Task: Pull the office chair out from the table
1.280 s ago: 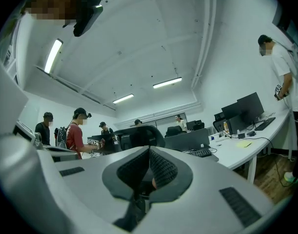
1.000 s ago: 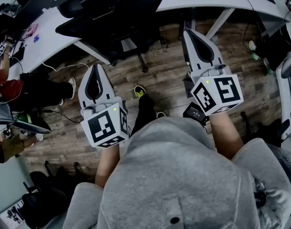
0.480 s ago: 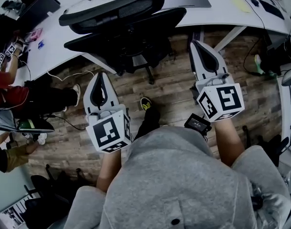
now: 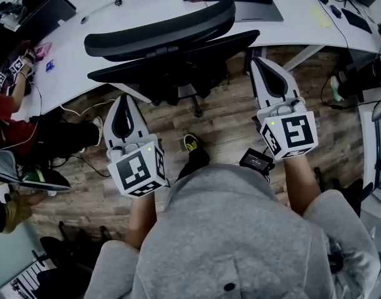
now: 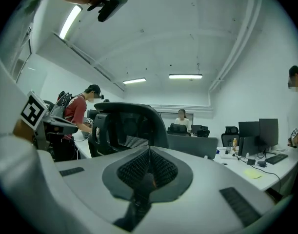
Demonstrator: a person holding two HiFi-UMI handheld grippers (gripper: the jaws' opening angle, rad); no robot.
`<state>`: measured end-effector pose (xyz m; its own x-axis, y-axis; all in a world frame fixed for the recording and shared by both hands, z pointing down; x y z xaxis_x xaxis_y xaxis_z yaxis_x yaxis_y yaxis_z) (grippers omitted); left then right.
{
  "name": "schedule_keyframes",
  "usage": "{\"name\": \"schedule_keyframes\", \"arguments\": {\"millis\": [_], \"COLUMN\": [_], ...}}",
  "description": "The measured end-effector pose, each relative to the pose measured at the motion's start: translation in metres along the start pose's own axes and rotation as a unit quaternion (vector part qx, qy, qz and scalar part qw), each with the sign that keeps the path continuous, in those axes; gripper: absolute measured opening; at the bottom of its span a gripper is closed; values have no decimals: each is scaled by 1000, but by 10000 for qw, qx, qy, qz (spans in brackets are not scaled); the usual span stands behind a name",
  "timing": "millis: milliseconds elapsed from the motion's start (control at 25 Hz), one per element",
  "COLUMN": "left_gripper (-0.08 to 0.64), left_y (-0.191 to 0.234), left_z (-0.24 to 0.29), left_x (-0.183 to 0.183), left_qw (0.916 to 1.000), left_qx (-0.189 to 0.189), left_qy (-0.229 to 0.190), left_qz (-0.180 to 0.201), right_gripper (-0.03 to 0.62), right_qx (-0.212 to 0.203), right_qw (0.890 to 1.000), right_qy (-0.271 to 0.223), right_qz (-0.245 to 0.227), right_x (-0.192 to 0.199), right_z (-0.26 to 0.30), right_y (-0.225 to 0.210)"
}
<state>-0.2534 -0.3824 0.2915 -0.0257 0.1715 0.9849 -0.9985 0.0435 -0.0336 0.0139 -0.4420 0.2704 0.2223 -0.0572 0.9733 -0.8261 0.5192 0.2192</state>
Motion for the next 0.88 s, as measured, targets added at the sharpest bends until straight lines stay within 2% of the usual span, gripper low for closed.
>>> {"name": "schedule_keyframes", "arguments": {"millis": [440,880], "left_gripper": [11,11], "left_y": [38,78], "left_z": [34,61], "left_x": [2,9], "left_qw": [10000,9999], "left_qx": [-37,81], "left_qy": [-16,-12], "left_qz": [-28,137], "right_gripper": [28,29], "right_qx": [110,157], "right_qw": [9989,9941], "right_qy": [94,220], "right_qz": [-454,-1051], "right_x": [-2,-5], "right_z": [40,59], "right_y": [-1,-5]}}
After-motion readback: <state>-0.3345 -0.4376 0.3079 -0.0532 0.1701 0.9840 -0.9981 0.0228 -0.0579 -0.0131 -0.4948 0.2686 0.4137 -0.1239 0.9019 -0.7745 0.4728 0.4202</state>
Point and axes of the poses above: the fingertips, and each gripper's own axes: z forward along the fingers, y to its left, x out of its underside, the point moved 1 cm from there along -z, backward along the fingers, and after that the axes turned 6 degrees about -z, right-handed, at the moved point
